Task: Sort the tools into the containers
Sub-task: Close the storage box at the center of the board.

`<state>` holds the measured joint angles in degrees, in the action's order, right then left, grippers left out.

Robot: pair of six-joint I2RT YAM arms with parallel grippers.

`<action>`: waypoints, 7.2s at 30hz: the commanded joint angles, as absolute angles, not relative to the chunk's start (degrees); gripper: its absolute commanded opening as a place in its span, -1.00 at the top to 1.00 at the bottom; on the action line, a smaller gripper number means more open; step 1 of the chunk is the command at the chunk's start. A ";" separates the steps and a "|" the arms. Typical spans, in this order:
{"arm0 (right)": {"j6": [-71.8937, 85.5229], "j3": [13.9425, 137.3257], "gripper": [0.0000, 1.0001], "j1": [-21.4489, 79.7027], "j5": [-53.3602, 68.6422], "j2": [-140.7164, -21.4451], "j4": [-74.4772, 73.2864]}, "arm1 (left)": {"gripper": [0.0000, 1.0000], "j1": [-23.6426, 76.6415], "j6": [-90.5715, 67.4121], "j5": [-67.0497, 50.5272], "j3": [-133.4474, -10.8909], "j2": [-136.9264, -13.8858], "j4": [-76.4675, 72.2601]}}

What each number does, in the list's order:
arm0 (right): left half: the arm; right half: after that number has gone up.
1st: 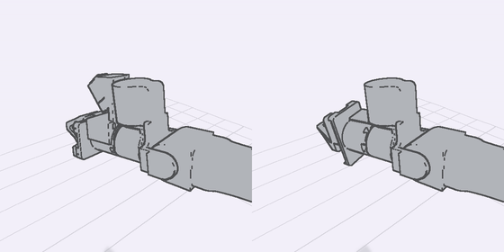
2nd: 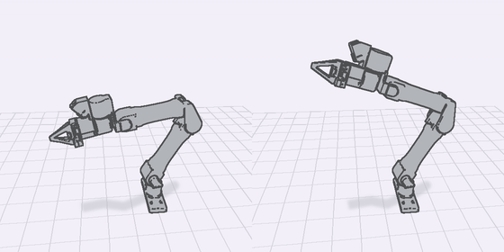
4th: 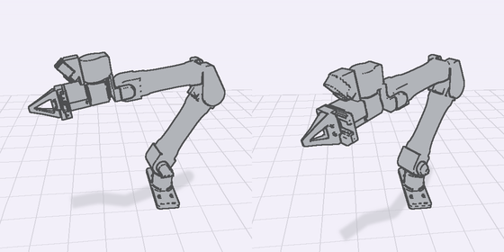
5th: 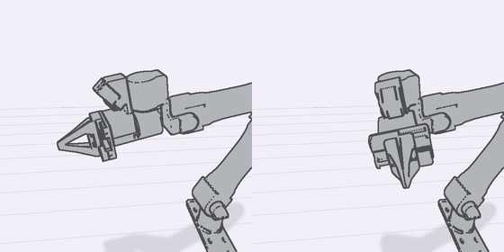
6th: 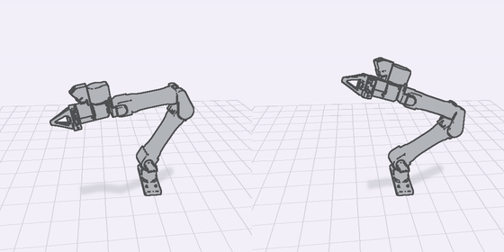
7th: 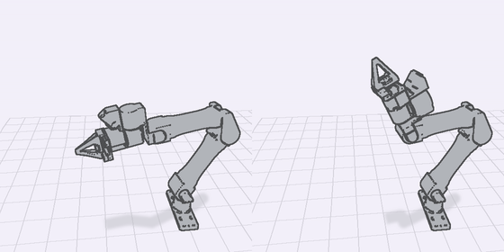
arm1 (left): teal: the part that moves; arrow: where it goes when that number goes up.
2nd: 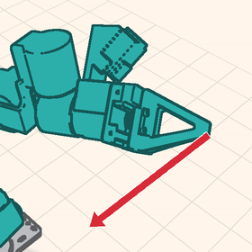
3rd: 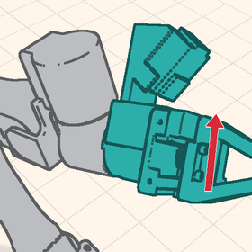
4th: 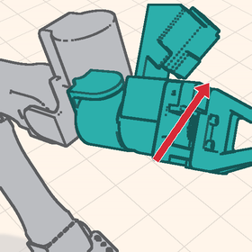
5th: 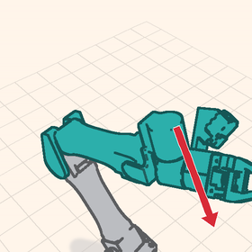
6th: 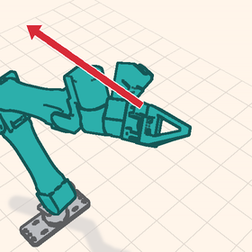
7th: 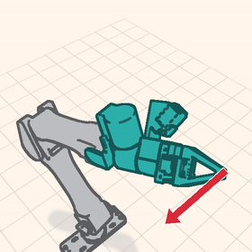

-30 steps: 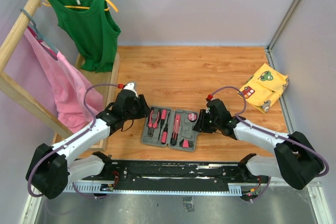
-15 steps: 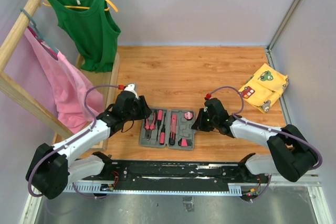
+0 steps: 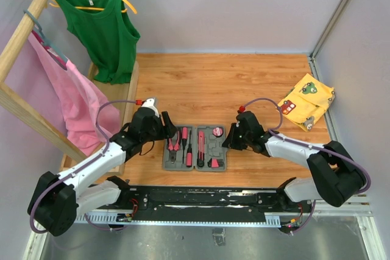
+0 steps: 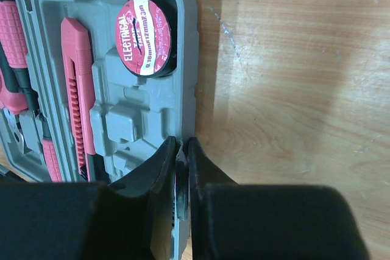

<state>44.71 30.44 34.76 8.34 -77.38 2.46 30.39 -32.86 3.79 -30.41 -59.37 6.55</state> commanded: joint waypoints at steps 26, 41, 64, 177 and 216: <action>34.41 31.79 0.99 21.78 15.37 -80.49 1.98 | -0.86 30.06 -34.77 -7.37 -24.44 -65.52 -3.54; 34.00 30.76 0.27 18.39 19.85 -72.29 0.79 | -0.86 30.00 -35.73 -7.40 -24.19 -66.77 -5.09; 31.57 28.30 0.58 15.55 24.39 -74.20 -1.41 | -0.83 30.06 -36.59 -7.16 -24.00 -65.89 -2.34; 37.90 23.69 0.99 13.83 33.85 -82.54 16.52 | -0.82 42.71 -40.10 -19.36 -44.65 -82.88 -16.09; 33.25 25.73 -0.13 13.81 35.13 -63.72 -2.13 | -0.70 44.41 -36.38 -7.04 -39.88 -83.95 -6.65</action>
<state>31.62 29.41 13.17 31.11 -65.25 -2.66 42.94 -34.94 -5.89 -41.54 -83.11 -3.36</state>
